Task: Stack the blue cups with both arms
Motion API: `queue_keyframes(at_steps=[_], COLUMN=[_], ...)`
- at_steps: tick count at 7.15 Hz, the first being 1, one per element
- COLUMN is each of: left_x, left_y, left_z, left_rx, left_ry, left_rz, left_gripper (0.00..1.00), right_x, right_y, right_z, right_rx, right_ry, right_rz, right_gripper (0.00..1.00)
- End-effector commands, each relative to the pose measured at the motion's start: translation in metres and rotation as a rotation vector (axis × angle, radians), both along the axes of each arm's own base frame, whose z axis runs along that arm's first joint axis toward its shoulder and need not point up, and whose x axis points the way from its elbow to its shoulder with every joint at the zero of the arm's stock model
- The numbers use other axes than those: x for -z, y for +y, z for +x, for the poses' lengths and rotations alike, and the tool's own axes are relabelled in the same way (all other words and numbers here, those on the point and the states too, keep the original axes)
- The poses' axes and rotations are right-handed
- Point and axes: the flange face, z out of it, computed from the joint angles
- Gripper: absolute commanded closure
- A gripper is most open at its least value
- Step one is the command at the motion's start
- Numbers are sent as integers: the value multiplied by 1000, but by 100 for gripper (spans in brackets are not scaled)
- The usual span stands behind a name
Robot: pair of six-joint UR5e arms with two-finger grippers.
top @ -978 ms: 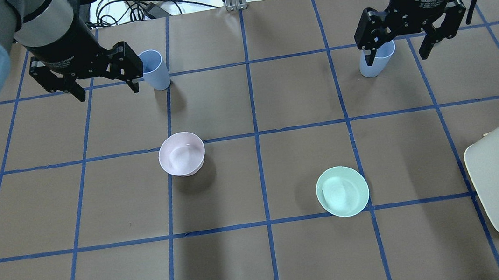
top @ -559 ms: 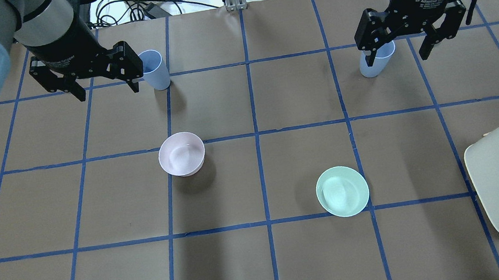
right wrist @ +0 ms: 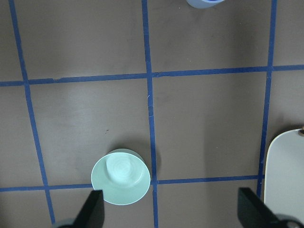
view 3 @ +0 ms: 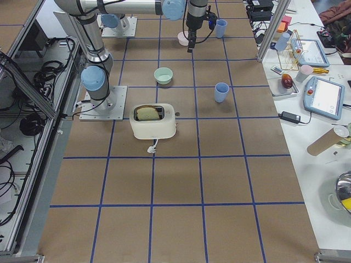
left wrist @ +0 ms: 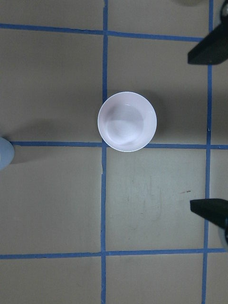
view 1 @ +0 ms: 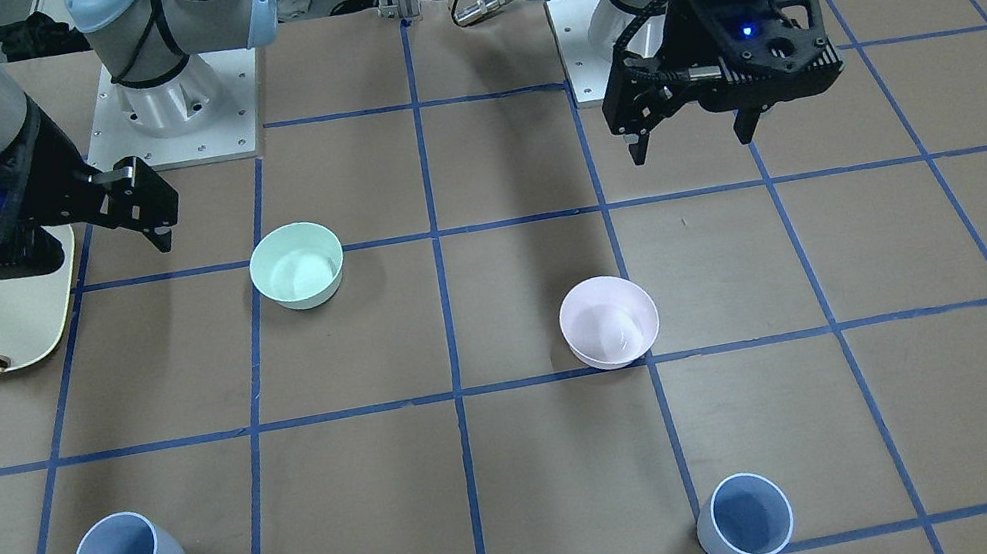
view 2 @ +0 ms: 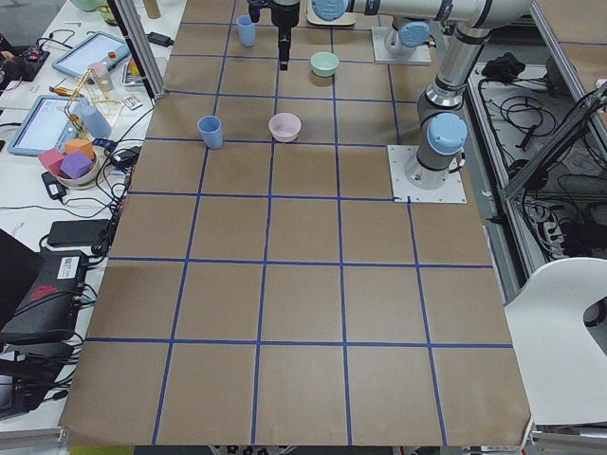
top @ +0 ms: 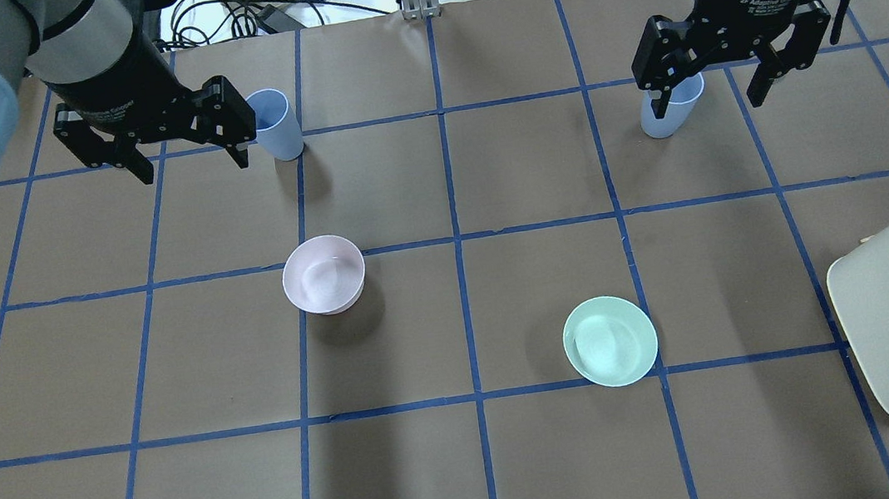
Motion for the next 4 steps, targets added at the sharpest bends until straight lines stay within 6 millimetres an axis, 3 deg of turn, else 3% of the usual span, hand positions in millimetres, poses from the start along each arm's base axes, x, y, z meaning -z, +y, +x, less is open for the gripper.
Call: queue_keyframes(at_steps=[1,3,4], left_x=[0,2,15], left_y=[1,-4,-28], left_z=[0,0,2], left_rx=[0,1,-4], left_ry=[0,7,19], left_rz=[9,5,10], left_gripper=[0,0,0], right_x=[6,2,0], right_y=[1,0,0], right_z=[0,-1,-2], right_rx=[0,6,11], right_ry=[1,-3,-2], right_rz=[12,1,-7], right_gripper=[0,0,0])
